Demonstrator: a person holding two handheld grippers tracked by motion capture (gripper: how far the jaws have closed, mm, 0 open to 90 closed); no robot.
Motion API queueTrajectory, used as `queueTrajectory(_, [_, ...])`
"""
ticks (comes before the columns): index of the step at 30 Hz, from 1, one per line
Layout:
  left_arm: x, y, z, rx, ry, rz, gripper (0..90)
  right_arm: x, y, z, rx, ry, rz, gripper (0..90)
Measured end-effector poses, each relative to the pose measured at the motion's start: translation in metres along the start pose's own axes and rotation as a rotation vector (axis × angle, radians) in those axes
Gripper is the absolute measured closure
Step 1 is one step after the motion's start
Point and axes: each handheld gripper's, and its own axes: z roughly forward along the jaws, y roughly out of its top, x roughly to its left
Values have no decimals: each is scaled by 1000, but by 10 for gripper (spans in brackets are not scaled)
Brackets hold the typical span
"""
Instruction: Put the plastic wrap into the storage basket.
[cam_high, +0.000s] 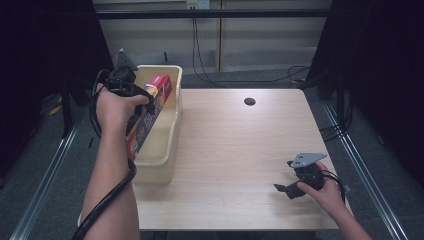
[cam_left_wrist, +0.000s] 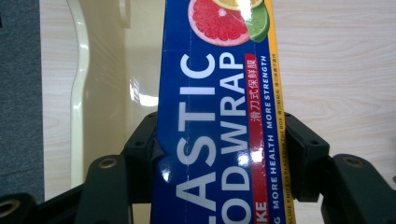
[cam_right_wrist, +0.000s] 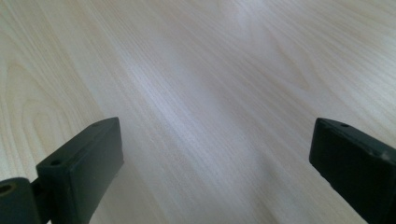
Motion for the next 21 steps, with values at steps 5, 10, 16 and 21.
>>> queueTrajectory(5, [1,-1,4,5,8,-4,406,1,0,0,2,6,1,29])
queueTrajectory(10, [2,-2,8,7,11,-9,405,1,0,0,3,5,0,29])
queueTrajectory(16, [3,-3,11,18,12,-16,405,1,0,0,4,-3,-2,29])
queueTrajectory(21, [5,-5,15,26,13,-27,404,2,0,1,8,0,-2,29])
